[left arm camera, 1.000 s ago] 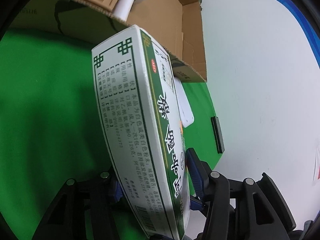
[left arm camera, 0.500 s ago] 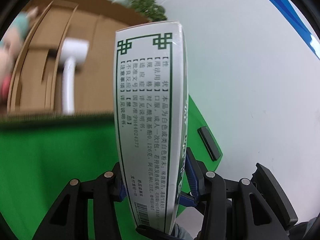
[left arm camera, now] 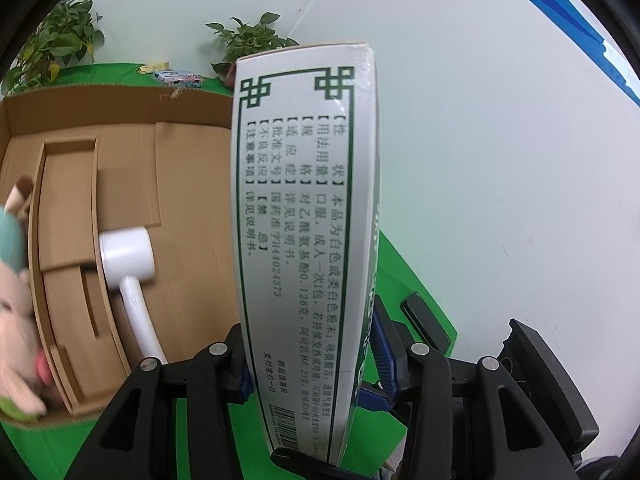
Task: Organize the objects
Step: 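Lift the medicine box with both grippers toward the large box, then lower the medicine box with both grippers beside the hair dryer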
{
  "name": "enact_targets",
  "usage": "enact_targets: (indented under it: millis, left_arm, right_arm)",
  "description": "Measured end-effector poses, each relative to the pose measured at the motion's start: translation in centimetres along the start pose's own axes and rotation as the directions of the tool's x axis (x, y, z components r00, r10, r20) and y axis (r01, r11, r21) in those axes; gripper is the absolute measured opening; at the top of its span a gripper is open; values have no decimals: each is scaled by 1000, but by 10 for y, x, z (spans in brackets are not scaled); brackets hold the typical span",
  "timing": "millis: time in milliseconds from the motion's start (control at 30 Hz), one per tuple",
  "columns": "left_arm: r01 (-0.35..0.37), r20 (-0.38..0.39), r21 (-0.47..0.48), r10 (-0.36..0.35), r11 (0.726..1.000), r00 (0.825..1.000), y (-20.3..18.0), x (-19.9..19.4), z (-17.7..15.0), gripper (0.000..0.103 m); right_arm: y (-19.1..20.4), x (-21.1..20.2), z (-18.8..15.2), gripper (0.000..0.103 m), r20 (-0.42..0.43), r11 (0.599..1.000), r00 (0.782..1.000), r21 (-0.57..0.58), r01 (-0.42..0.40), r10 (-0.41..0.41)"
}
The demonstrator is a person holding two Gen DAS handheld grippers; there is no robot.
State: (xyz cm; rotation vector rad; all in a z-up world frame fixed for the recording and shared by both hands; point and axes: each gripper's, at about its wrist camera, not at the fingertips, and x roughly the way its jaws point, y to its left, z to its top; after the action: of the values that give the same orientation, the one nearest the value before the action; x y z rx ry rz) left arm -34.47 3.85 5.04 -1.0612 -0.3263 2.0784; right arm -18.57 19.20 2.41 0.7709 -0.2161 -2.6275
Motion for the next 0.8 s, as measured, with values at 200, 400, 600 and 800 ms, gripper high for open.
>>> enact_targets:
  millis: [200,400,600,800]
  left_arm:
    - [-12,-20,-32,11,999,1000,13,19,14,44]
    - [-11,-61,-98,5,995,998,49,48,22,43]
    - [-17,-123,-161,-3,987,992,80,84,25,44]
    - [-28,-170,-202,-7,979,985,101,117,25,45]
  right_arm:
    - [-16,24,16,58,-28,999,1000,32,-13,13]
    - [-30,57,19,58,-103,998,994,62,-18,25]
    - [-46,83,8,58,-173,993,984,116,-9,29]
    - [-67,106,-3,58,-240,983,970,183,9,36]
